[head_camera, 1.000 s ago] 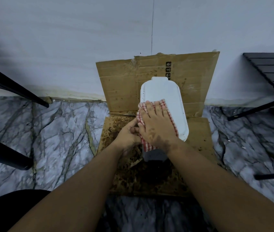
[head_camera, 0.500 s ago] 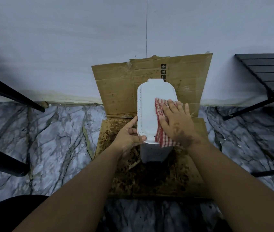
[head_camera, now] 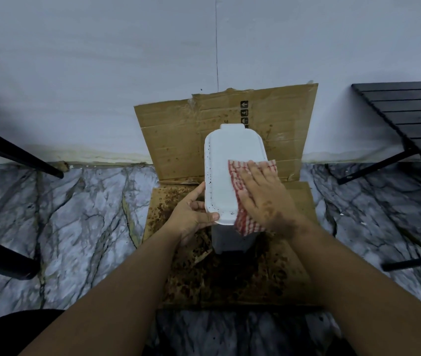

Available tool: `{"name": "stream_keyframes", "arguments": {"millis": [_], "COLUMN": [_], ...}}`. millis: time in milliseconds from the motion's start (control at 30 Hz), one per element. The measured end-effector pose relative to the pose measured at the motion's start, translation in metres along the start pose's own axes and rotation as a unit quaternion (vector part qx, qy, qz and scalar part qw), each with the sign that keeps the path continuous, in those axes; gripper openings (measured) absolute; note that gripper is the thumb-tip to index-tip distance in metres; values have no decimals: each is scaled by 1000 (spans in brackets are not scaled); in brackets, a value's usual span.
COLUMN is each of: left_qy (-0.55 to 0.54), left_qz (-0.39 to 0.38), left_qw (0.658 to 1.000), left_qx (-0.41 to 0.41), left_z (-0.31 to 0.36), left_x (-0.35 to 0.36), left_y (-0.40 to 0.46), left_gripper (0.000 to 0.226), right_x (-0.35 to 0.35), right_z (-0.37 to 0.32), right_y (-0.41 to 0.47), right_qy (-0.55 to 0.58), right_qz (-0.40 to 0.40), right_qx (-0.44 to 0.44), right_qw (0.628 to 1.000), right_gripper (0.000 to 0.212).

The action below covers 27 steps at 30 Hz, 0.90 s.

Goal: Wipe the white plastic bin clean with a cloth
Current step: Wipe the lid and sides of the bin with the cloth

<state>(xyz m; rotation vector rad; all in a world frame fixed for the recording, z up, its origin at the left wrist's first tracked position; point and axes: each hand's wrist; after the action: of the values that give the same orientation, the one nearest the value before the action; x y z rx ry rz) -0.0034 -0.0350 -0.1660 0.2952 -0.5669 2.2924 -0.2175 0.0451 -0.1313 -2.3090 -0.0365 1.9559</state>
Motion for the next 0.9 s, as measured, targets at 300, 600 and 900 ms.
{"name": "stream_keyframes", "arguments": {"millis": [300, 600, 900], "left_qy": [125, 260, 282], "left_qz": [158, 163, 168], "left_qw": [979, 950, 940], "left_qx": [-20, -56, -92], "left_z": [32, 56, 61], "left_x": [10, 28, 18], "left_y": [15, 46, 50], "left_gripper": [41, 57, 65], "right_x": [10, 55, -2], "right_z": [23, 19, 43], "right_y": [33, -20, 50], "right_qy": [343, 494, 433], "right_qz": [2, 155, 24], "right_qx": [58, 23, 21], "right_qw": [937, 855, 901], "right_gripper": [72, 65, 74]}}
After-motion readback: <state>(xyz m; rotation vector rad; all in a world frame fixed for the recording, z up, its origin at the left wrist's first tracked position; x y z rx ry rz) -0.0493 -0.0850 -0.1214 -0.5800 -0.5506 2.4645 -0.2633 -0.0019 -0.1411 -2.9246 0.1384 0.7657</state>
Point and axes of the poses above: each hand's wrist, its own y-axis towards the middle knuckle, its own x-axis out of the palm, z = x × y, and after that the axes turned 9 degrees about -z, right-handed
